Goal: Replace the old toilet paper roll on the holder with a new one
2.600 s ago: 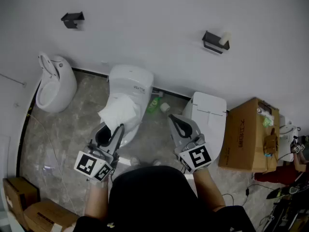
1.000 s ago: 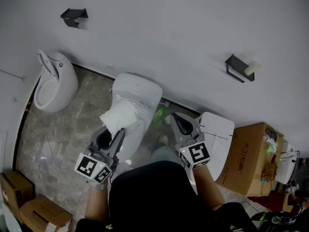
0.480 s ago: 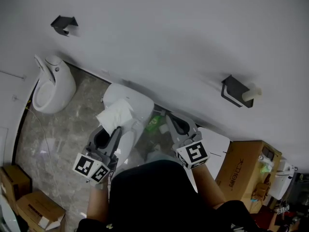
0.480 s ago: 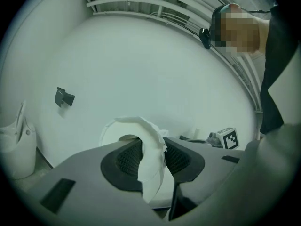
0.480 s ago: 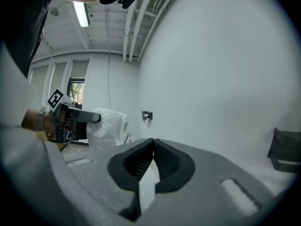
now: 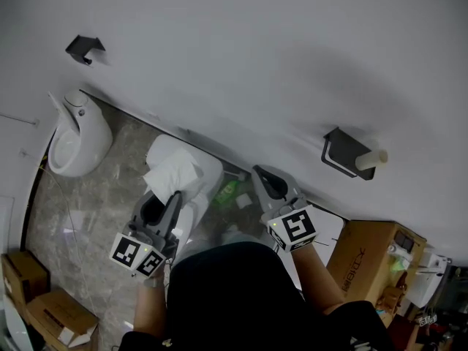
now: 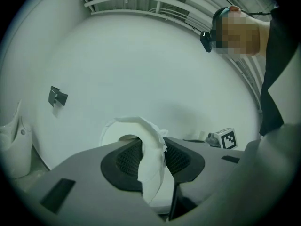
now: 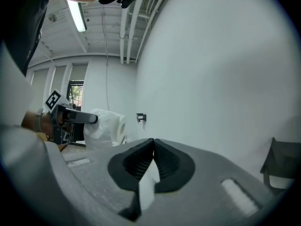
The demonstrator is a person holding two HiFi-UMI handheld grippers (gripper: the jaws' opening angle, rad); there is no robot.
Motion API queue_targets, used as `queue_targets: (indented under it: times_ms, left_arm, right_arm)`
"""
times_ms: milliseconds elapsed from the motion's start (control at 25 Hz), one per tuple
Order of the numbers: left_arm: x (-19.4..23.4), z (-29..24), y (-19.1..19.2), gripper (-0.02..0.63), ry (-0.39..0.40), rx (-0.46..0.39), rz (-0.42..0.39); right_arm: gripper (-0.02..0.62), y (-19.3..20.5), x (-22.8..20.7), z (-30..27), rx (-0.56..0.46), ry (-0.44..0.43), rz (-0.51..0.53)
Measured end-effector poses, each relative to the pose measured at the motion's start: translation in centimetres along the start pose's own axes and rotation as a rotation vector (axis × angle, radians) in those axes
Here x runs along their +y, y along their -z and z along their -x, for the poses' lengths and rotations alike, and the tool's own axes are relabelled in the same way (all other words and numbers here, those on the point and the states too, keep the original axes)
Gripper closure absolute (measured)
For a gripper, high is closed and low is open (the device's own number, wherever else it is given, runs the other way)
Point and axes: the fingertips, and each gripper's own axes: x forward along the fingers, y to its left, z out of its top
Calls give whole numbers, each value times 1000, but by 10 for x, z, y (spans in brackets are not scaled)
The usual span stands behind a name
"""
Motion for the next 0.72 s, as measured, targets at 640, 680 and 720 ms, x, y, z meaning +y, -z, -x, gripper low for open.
queue_targets:
  times_ms: [640, 680, 720]
  left_arm:
    - [-43, -71, 17, 468, 197, 86, 13]
    - [-47, -77, 17, 468, 217, 93, 13]
    - [-50, -83, 18, 468, 238, 100, 13]
  right_arm:
    - [597, 17, -62, 58, 37, 222, -59]
    - [597, 19, -67, 63, 39, 246, -68]
    - [595, 21, -71, 68, 42, 268, -76]
